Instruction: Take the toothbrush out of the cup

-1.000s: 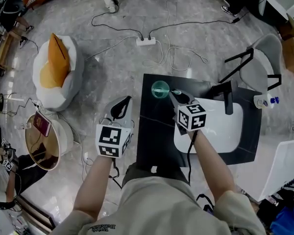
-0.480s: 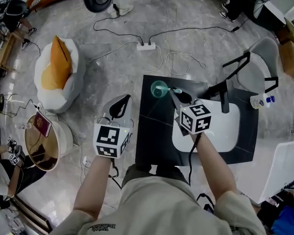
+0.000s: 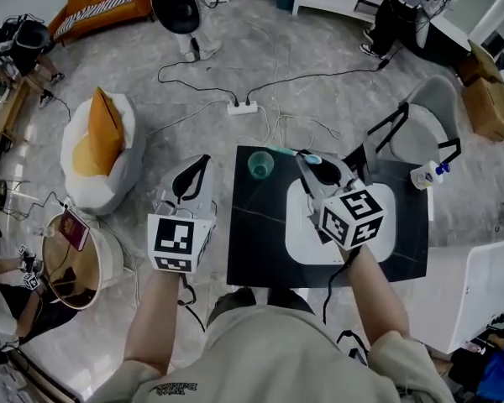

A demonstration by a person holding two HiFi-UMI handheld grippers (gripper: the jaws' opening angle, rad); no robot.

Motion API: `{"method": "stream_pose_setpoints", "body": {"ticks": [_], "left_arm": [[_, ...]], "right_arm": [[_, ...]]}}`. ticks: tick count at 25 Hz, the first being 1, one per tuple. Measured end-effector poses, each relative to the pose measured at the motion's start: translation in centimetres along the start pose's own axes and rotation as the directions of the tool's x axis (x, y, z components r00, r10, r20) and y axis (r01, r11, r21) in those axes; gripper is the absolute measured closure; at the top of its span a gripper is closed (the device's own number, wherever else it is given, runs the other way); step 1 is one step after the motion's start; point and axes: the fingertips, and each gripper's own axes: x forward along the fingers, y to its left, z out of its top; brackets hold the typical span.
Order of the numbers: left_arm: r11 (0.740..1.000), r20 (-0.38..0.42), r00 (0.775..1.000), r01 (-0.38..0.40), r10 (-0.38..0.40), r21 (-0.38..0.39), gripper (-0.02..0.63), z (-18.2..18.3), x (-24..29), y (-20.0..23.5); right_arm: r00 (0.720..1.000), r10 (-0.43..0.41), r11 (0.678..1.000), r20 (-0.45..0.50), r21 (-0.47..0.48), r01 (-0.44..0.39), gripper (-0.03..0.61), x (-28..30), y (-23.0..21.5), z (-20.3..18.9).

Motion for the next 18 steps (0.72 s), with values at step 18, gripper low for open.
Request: {"method": "stream_pose_setpoints", "body": {"ticks": [18], "left_arm": [[0.998,0.178,0.984,-0.017,0.007,0.053,0.612,9.2,-7.1,-2.1]], "right_arm": [[0.984,0.051,0.992,0.169,-0.121,-0.031,0.551,-12.3,5.9,9.3]]}}
